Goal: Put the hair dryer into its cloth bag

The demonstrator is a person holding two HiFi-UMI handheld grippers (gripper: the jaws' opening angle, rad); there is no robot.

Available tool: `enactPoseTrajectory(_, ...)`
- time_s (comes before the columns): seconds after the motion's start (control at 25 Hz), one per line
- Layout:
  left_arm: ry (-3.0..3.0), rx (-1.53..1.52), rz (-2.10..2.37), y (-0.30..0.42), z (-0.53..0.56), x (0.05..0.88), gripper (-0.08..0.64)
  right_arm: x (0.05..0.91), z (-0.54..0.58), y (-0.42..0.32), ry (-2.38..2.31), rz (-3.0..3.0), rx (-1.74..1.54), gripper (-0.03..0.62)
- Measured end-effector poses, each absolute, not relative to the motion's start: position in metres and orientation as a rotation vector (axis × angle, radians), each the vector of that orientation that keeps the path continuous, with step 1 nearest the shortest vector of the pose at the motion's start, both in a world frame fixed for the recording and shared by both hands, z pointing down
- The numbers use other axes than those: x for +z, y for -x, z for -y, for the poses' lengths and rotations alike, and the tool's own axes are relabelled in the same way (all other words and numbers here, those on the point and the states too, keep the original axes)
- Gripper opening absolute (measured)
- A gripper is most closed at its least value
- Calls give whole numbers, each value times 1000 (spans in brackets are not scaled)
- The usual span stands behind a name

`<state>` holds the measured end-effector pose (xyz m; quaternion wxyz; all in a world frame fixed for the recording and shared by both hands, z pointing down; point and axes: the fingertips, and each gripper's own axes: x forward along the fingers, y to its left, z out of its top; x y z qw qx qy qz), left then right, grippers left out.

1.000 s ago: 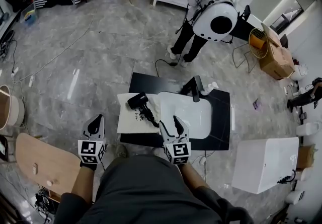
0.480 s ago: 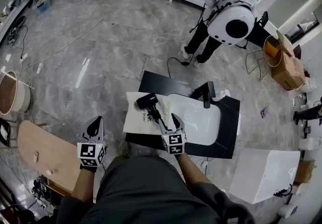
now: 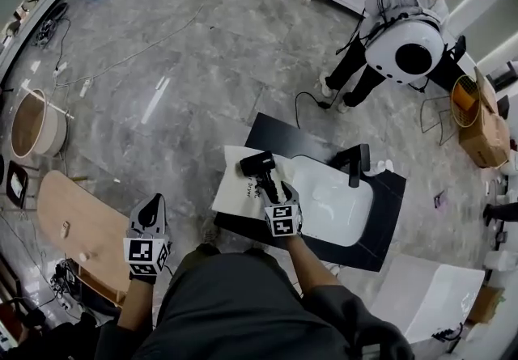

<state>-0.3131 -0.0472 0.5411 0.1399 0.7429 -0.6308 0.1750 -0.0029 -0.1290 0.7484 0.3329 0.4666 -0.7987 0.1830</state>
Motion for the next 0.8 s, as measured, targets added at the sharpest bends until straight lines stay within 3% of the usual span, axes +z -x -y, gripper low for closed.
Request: enactPoseTrajectory(0.8, -1937, 569, 1942, 355, 13, 555, 2, 821, 148, 25, -1043, 1918, 607, 245)
